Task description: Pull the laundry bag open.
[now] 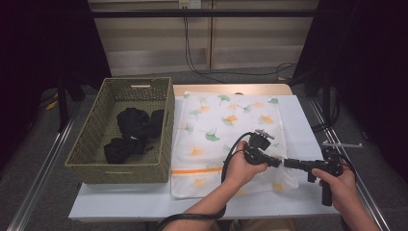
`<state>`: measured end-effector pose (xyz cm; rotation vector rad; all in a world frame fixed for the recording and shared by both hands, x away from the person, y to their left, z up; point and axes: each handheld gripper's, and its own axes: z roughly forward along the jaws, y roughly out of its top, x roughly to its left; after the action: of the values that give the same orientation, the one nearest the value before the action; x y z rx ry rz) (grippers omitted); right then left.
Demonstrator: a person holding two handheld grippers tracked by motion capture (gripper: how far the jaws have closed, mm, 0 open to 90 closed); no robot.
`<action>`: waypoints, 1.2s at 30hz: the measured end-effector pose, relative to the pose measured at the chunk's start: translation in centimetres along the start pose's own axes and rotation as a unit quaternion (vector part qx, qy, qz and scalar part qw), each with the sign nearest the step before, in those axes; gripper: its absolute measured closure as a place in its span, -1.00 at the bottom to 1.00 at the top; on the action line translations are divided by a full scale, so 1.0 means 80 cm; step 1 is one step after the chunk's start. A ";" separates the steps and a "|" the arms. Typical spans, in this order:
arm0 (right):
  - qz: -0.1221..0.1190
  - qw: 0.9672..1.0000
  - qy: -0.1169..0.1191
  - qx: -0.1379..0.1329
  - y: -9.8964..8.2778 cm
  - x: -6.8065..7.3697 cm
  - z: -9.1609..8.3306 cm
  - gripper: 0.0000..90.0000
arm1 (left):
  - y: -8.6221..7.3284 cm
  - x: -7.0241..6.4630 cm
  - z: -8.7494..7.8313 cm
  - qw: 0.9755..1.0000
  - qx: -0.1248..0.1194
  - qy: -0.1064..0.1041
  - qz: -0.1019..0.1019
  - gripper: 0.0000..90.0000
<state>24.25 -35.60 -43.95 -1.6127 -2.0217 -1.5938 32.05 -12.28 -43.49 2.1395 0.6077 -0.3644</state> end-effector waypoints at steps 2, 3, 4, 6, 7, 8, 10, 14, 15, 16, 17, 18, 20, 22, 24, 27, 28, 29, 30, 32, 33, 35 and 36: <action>-0.003 1.000 -0.002 0.001 0.000 0.001 0.000 0.93 | 0.000 -0.001 -0.001 1.000 -0.004 -0.002 -0.004 1.00; -0.006 1.000 -0.004 0.001 0.001 0.002 -0.001 0.93 | 0.001 -0.001 -0.002 1.000 -0.001 -0.001 0.004 1.00; -0.010 1.000 -0.006 0.000 0.001 0.001 -0.001 0.93 | 0.002 -0.002 -0.003 1.000 0.002 0.003 0.008 1.00; -0.012 1.000 -0.011 -0.003 0.001 0.000 -0.002 0.94 | 0.003 -0.003 -0.005 1.000 0.011 0.006 0.010 1.00; -0.009 1.000 -0.010 -0.003 0.001 0.000 -0.004 0.94 | 0.003 -0.002 -0.007 1.000 0.016 0.005 0.015 1.00; -0.010 1.000 -0.017 -0.002 0.001 0.000 -0.006 0.94 | 0.003 -0.002 -0.008 1.000 0.017 0.000 0.010 1.00; -0.010 1.000 -0.018 -0.004 0.001 0.000 -0.007 0.94 | 0.003 -0.002 -0.010 1.000 0.017 0.004 0.008 1.00; -0.014 1.000 -0.020 -0.006 0.002 0.000 -0.006 0.94 | 0.003 -0.002 -0.011 1.000 0.027 0.005 0.012 1.00; -0.010 1.000 -0.019 -0.007 0.002 0.001 -0.006 0.94 | 0.002 -0.001 -0.011 1.000 0.025 0.006 0.015 1.00; -0.010 1.000 -0.018 -0.009 0.002 0.001 -0.007 0.94 | 0.002 0.000 -0.012 1.000 0.024 0.001 0.012 1.00; -0.009 1.000 -0.017 -0.009 0.003 0.000 -0.008 0.94 | 0.001 0.001 -0.013 1.000 0.026 0.001 0.010 1.00; -0.006 1.000 -0.016 -0.012 0.002 0.000 -0.009 0.94 | 0.001 -0.001 -0.013 1.000 0.023 0.004 0.005 1.00; -0.009 1.000 -0.017 -0.011 0.002 0.000 -0.009 0.94 | 0.000 0.000 -0.013 1.000 0.028 0.003 0.013 1.00; -0.007 1.000 -0.017 -0.013 0.002 0.000 -0.009 0.94 | -0.001 0.000 -0.014 0.999 0.036 0.006 0.020 1.00; -0.004 1.000 -0.017 -0.014 0.003 0.000 -0.010 0.94 | -0.003 0.002 -0.014 0.999 0.036 0.008 0.015 1.00; -0.003 1.000 -0.015 -0.019 0.003 -0.001 -0.011 0.94 | -0.006 0.007 -0.017 0.999 0.043 0.013 0.014 1.00; -0.001 1.000 -0.017 -0.018 0.003 -0.001 -0.012 0.94 | -0.007 0.007 -0.018 0.999 0.039 0.016 0.013 1.00; -0.001 1.000 -0.016 -0.018 0.003 -0.002 -0.012 0.94 | -0.007 0.008 -0.019 0.999 0.044 0.016 0.018 1.00; 0.000 1.000 -0.015 -0.019 0.002 -0.002 -0.011 0.94 | -0.007 0.008 -0.019 0.999 0.040 0.013 0.015 1.00; -0.001 1.000 -0.016 -0.019 0.002 -0.002 -0.010 0.94 | -0.007 0.006 -0.020 0.999 0.043 0.017 0.012 1.00; -0.003 1.000 -0.016 -0.018 0.003 -0.001 -0.010 0.94 | -0.007 0.007 -0.021 0.999 0.039 0.012 0.011 1.00; -0.004 1.000 -0.017 -0.020 0.003 -0.001 -0.010 0.94 | -0.005 0.007 -0.023 0.998 0.048 0.027 0.019 1.00; -0.002 1.000 -0.019 -0.021 0.003 -0.001 -0.011 0.94 | -0.006 0.009 -0.023 0.999 0.046 0.020 0.018 1.00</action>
<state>24.03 -36.37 -43.48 -1.6676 -2.0248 -1.6295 32.44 -10.32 -43.02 2.2467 0.5839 -0.3356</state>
